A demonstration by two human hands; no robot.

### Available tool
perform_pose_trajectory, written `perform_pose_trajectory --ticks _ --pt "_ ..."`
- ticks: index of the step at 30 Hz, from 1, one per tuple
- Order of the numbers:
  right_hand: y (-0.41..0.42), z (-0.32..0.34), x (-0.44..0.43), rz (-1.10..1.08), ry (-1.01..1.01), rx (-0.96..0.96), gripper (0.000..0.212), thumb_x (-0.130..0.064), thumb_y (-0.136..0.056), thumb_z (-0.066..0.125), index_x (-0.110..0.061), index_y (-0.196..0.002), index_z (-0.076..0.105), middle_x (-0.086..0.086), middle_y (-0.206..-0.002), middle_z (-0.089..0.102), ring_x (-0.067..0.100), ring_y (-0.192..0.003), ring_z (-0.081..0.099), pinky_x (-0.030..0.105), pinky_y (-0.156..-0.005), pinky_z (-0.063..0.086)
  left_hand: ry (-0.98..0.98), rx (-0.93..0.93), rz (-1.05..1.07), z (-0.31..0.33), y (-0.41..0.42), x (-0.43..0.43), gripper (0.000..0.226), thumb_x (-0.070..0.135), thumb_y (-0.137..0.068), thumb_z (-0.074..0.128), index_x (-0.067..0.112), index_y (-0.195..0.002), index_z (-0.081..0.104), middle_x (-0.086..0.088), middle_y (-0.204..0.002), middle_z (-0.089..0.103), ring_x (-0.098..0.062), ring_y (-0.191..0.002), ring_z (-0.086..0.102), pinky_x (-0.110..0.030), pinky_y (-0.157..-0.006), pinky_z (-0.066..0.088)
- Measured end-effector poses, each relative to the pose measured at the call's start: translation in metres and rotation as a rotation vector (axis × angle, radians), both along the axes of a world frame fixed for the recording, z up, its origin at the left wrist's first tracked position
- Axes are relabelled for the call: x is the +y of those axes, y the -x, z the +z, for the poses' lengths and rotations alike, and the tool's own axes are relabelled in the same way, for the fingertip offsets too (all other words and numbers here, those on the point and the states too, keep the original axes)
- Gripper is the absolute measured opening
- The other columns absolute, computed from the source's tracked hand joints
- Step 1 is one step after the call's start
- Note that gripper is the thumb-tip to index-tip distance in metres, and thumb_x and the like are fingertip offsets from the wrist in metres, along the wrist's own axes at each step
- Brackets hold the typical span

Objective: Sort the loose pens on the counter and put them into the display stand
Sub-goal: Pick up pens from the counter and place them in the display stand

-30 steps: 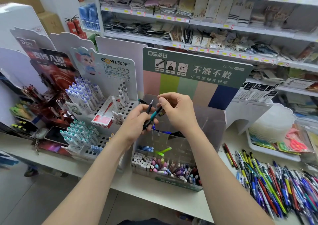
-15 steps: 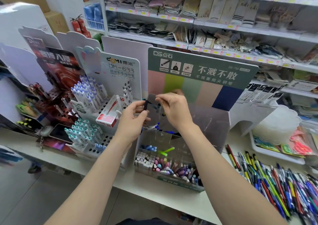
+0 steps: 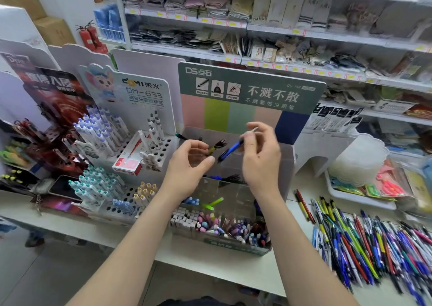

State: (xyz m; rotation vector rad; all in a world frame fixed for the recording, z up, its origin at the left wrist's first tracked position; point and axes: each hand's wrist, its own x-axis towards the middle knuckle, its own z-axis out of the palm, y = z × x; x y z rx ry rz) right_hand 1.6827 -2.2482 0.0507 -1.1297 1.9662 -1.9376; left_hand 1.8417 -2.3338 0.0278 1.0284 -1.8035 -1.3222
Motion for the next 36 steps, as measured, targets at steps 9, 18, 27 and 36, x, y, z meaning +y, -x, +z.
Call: perform_pose_trajectory --ticks 9,18,27,36 --pt "0.031 -0.028 0.003 -0.053 -0.156 0.367 0.017 -0.011 -0.110 0.052 -0.011 -0.122 0.064 -0.003 -0.102 0.069 0.009 -0.087 0.064 0.020 -0.077 0.052 0.015 -0.082 0.281 -0.009 0.010 0.013 0.058 0.002 -0.093 0.069 0.019 -0.141 0.040 -0.002 -0.134 0.044 -0.011 -0.104 0.062 -0.033 -0.091 0.058" --pt "0.017 -0.047 -0.004 -0.075 -0.462 0.471 0.045 -0.004 -0.092 0.057 -0.016 -0.135 0.065 0.004 -0.129 0.069 0.030 -0.125 0.048 0.051 -0.106 0.037 0.000 -0.033 0.221 -0.006 0.011 0.009 0.084 -0.003 -0.096 0.064 0.039 -0.159 0.028 0.015 -0.158 0.025 -0.005 -0.113 0.062 -0.021 -0.075 0.058" --pt "0.009 -0.042 -0.004 -0.063 -0.400 0.396 0.035 -0.009 -0.102 0.057 -0.019 -0.133 0.067 0.000 -0.123 0.073 0.024 -0.117 0.059 0.046 -0.107 0.040 0.063 0.026 0.115 -0.007 0.009 -0.003 0.060 -0.005 -0.099 0.055 0.033 -0.143 0.042 0.014 -0.148 0.053 -0.008 -0.108 0.064 -0.030 -0.084 0.058" --pt "0.012 -0.042 0.000 -0.190 -0.350 0.312 0.018 -0.019 -0.105 0.061 -0.024 -0.117 0.074 -0.008 -0.112 0.074 0.019 -0.110 0.056 0.047 -0.092 0.050 0.041 0.050 0.205 -0.011 -0.001 -0.007 0.045 -0.004 -0.098 0.055 0.029 -0.129 0.053 0.007 -0.125 0.060 -0.010 -0.098 0.064 -0.026 -0.085 0.056"
